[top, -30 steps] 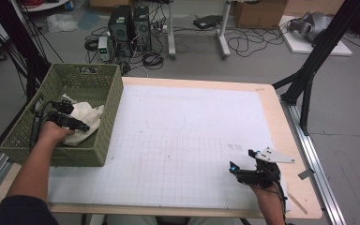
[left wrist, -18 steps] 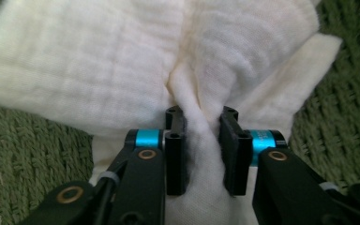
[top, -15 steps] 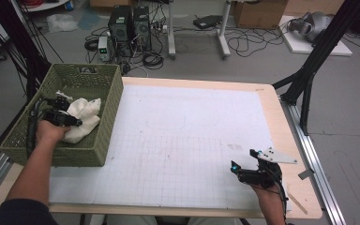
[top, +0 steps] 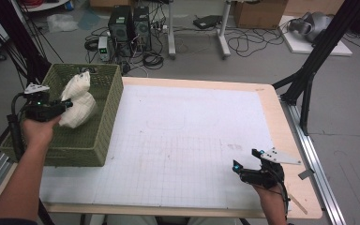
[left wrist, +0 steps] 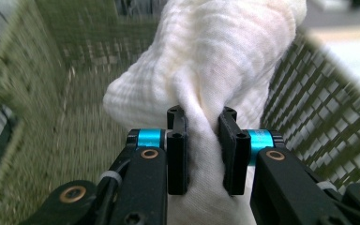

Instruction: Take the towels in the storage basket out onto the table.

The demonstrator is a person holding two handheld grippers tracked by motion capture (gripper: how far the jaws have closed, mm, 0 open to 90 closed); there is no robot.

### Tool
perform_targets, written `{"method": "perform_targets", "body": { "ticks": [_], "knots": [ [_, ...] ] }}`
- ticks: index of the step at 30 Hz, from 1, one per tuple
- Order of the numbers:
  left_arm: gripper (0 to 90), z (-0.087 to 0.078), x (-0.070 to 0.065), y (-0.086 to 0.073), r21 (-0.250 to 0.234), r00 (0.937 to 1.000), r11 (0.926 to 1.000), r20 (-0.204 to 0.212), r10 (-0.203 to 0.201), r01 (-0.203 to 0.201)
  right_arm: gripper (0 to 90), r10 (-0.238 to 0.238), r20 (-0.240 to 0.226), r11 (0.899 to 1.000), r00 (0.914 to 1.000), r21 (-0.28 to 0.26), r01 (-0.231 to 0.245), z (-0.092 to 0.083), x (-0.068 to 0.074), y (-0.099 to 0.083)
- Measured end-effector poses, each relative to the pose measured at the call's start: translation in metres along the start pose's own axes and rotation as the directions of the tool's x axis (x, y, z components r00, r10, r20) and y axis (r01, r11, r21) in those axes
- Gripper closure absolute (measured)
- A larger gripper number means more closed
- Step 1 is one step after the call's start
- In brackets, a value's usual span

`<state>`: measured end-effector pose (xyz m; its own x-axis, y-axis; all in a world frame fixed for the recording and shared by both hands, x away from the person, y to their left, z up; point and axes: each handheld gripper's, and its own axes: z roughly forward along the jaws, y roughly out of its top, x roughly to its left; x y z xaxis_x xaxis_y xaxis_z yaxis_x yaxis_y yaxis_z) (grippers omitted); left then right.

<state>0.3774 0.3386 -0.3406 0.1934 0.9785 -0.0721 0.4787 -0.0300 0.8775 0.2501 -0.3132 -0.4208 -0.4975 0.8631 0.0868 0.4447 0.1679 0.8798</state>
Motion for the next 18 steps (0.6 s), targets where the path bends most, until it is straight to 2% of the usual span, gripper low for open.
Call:
{"method": "perform_targets", "body": {
  "ticks": [4, 10, 18],
  "knots": [
    [76.2, -0.011, -0.002, 0.004, -0.098, 0.9997, 0.9950, 0.016, -0.021, 0.022, 10.8, -0.014, -0.003, 1.000, 0.9999, -0.005, 0.014, 0.001, 0.001, 0.001],
    [76.6, -0.028, 0.003, 0.011, -0.213, 0.9964, 0.9737, 0.046, -0.071, 0.080, 10.8, -0.012, -0.006, 1.000, 0.9999, -0.005, 0.012, 0.001, 0.002, 0.002],
    [76.6, -0.046, 0.000, 0.021, -0.305, 0.9933, 0.9491, 0.104, -0.050, 0.080, 10.8, -0.016, -0.007, 1.000, 0.9998, -0.005, 0.016, 0.002, 0.003, 0.002]
  ]
}}
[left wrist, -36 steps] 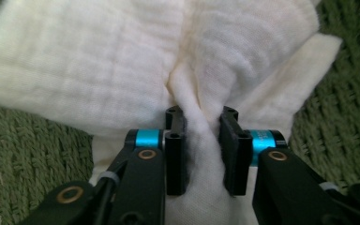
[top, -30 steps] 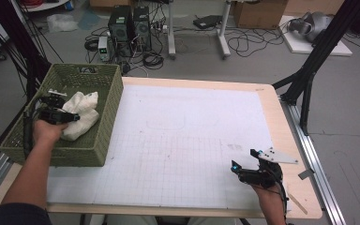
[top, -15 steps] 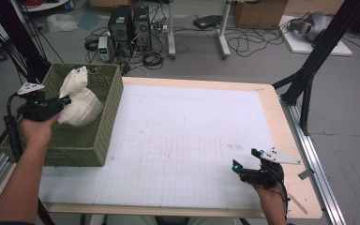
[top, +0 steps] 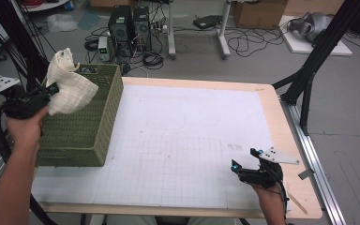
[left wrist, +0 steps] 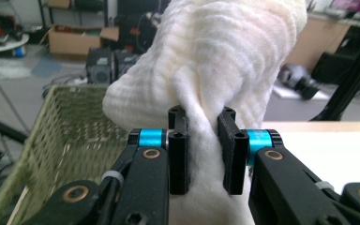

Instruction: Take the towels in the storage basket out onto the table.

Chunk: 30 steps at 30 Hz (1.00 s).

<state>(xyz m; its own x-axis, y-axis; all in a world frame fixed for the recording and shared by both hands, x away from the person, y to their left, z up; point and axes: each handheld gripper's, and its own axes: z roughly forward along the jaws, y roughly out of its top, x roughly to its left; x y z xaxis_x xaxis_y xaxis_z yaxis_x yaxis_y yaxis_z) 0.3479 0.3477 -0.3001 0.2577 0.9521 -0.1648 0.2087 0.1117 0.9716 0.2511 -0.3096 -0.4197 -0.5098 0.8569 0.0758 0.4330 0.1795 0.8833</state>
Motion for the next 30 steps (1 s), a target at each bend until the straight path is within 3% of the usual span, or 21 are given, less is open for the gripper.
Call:
{"method": "perform_targets", "body": {
  "ticks": [5, 9, 18, 21, 24, 27, 30],
  "knots": [
    [76.5, -0.006, -0.009, 0.005, -0.059, 0.9977, 0.9982, 0.066, 0.018, -0.014, 10.8, -0.004, -0.003, 1.000, 1.0000, 0.001, 0.004, 0.001, 0.001, 0.000],
    [76.6, -0.009, -0.020, 0.008, -0.100, 0.9912, 0.9949, 0.131, 0.020, -0.007, 10.8, -0.003, -0.006, 1.000, 1.0000, -0.001, 0.003, 0.001, 0.002, 0.001],
    [76.6, -0.009, -0.051, 0.010, -0.160, 0.9666, 0.9866, 0.247, 0.068, -0.029, 10.8, -0.012, -0.010, 1.000, 0.9999, -0.005, 0.012, 0.001, 0.003, 0.002],
    [76.5, -0.008, -0.064, 0.010, -0.175, 0.9541, 0.9839, 0.287, 0.086, -0.036, 10.8, -0.017, -0.011, 1.000, 0.9998, -0.004, 0.017, 0.002, 0.003, 0.002],
    [76.5, -0.006, -0.080, 0.009, -0.183, 0.9359, 0.9820, 0.336, 0.107, -0.046, 10.8, -0.014, -0.012, 1.000, 0.9998, -0.002, 0.014, 0.002, 0.004, 0.002],
    [76.5, -0.003, -0.097, 0.004, -0.188, 0.9134, 0.9808, 0.388, 0.124, -0.053, 10.8, -0.014, -0.012, 1.000, 0.9998, -0.002, 0.014, 0.002, 0.004, 0.002],
    [76.4, 0.002, -0.115, -0.002, -0.185, 0.8869, 0.9803, 0.438, 0.146, -0.070, 10.8, -0.015, -0.013, 1.000, 0.9998, -0.002, 0.015, 0.002, 0.004, 0.002]
  ]
}}
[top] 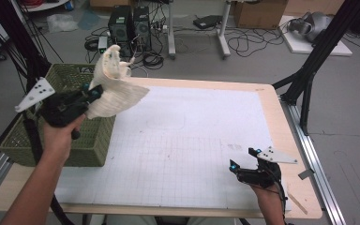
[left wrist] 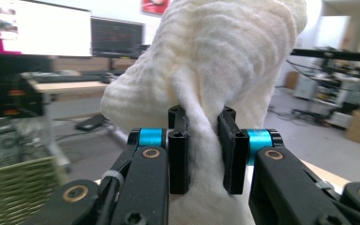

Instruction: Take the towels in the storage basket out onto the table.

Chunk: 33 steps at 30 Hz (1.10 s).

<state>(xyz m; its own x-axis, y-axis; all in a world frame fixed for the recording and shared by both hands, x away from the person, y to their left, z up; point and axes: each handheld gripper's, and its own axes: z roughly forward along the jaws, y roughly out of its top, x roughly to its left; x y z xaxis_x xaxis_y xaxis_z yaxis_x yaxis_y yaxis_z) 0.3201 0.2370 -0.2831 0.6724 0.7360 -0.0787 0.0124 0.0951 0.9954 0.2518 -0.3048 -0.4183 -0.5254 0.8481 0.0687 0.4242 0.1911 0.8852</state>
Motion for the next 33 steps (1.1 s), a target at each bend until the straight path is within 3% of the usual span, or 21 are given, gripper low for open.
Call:
{"method": "perform_targets", "body": {
  "ticks": [8, 17, 23, 29, 33],
  "knots": [
    [76.4, 0.035, -0.032, -0.023, 0.046, 0.9945, 0.9990, 0.104, -0.007, 0.002, 10.8, -0.002, 0.004, 1.000, 1.0000, -0.001, 0.002, -0.001, 0.000, 0.000],
    [76.2, 0.077, -0.067, -0.064, 0.096, 0.9815, 0.9950, 0.191, 0.007, -0.026, 10.8, -0.002, 0.008, 1.000, 1.0000, 0.002, 0.002, -0.002, -0.001, -0.001],
    [75.6, 0.105, -0.091, -0.089, 0.148, 0.9731, 0.9883, 0.230, 0.004, -0.039, 10.8, -0.002, 0.009, 1.000, 1.0000, 0.006, 0.002, -0.001, -0.002, -0.001],
    [74.8, 0.129, -0.114, -0.113, 0.217, 0.9616, 0.9748, 0.274, -0.010, -0.052, 10.8, -0.001, 0.013, 1.000, 0.9999, 0.009, 0.001, -0.002, -0.003, -0.002],
    [74.0, 0.140, -0.124, -0.129, 0.245, 0.9574, 0.9679, 0.288, -0.019, -0.054, 10.8, 0.001, 0.015, 1.000, 0.9999, 0.009, -0.002, -0.002, -0.003, -0.002]
  ]
}}
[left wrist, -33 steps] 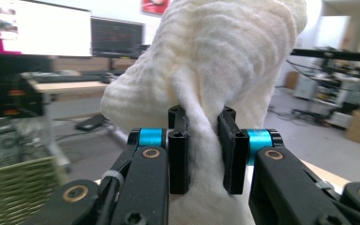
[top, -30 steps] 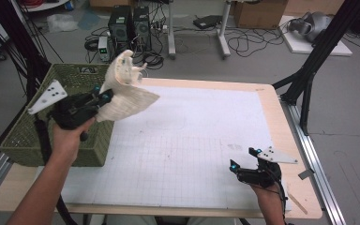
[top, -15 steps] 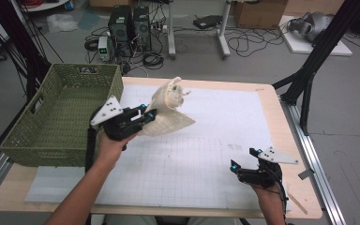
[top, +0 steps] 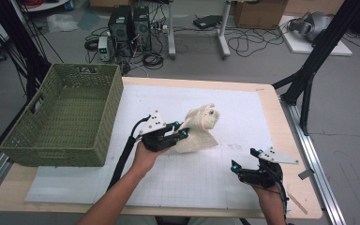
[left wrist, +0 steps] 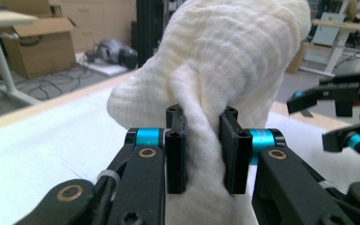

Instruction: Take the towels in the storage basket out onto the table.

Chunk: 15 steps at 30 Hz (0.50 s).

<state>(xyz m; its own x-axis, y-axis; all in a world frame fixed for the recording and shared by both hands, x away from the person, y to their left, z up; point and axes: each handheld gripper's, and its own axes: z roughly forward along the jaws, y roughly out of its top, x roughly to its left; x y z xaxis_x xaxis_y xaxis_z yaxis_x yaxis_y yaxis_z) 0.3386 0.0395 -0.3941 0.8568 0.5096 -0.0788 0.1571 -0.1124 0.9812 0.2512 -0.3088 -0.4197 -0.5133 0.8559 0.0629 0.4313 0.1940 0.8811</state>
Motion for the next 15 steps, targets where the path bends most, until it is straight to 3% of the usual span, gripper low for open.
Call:
{"method": "perform_targets", "body": {
  "ticks": [8, 12, 15],
  "knots": [
    [66.0, 0.021, -0.005, -0.034, 0.119, 0.9995, 0.9928, -0.031, -0.006, 0.010, 10.8, 0.000, 0.005, 1.000, 1.0000, 0.005, 0.000, 0.000, -0.001, -0.001],
    [63.9, 0.018, -0.001, -0.049, 0.163, 0.9983, 0.9860, -0.053, -0.025, 0.034, 10.8, 0.005, 0.006, 1.000, 1.0000, 0.007, -0.005, -0.002, -0.002, -0.002],
    [61.1, 0.011, 0.003, -0.051, 0.183, 0.9977, 0.9822, -0.058, -0.034, 0.044, 10.8, 0.004, 0.006, 1.000, 1.0000, 0.008, -0.004, -0.001, -0.002, -0.002]
  ]
}}
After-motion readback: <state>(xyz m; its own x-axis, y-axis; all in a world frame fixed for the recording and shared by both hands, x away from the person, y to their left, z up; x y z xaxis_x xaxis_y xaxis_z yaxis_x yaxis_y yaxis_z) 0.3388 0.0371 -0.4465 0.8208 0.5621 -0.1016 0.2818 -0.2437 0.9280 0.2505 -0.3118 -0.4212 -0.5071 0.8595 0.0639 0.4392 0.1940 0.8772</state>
